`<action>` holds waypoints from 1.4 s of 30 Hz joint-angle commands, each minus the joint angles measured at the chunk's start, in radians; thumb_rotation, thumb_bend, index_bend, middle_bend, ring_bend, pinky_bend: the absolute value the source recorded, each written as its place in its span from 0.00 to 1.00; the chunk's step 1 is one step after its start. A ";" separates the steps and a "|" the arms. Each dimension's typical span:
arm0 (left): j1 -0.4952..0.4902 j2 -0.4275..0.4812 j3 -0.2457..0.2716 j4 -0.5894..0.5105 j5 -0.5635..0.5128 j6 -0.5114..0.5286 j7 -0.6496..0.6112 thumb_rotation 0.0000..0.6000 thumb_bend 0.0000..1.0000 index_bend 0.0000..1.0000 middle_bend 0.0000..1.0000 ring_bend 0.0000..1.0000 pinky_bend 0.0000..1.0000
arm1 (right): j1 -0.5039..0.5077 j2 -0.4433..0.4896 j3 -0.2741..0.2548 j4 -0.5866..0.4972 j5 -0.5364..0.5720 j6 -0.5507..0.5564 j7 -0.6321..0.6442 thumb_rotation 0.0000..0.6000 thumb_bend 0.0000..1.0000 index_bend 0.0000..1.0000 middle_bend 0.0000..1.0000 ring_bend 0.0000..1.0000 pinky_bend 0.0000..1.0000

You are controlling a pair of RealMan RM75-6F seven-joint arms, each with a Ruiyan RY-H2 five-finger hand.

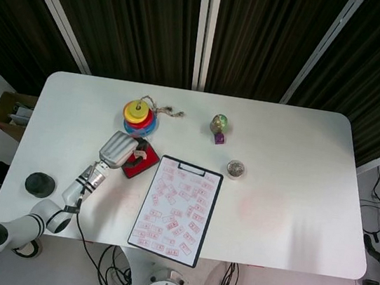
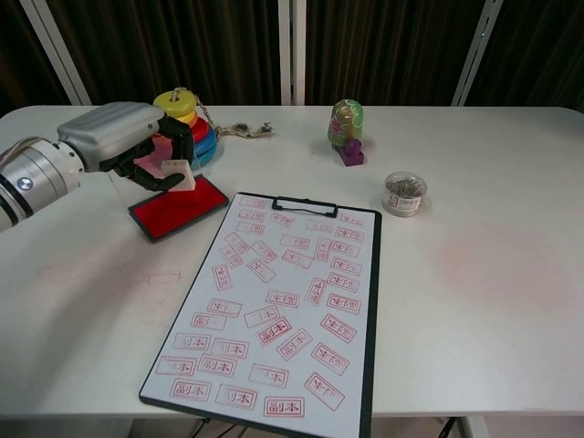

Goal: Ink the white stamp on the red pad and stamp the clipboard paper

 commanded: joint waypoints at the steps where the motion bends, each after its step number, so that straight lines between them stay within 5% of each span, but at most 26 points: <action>1: 0.002 -0.008 0.006 0.011 -0.007 -0.001 -0.014 1.00 0.37 0.66 0.66 1.00 1.00 | 0.000 0.000 0.001 0.001 0.002 -0.002 -0.001 1.00 0.23 0.00 0.00 0.00 0.00; 27: 0.000 -0.062 0.037 0.120 -0.027 -0.003 -0.095 1.00 0.38 0.68 0.67 1.00 1.00 | -0.002 -0.004 -0.004 0.007 0.002 -0.004 0.002 1.00 0.23 0.00 0.00 0.00 0.00; 42: 0.004 0.063 0.054 -0.209 0.039 0.131 0.008 1.00 0.38 0.68 0.68 1.00 1.00 | 0.002 -0.013 -0.005 0.011 -0.002 -0.010 0.005 1.00 0.23 0.00 0.00 0.00 0.00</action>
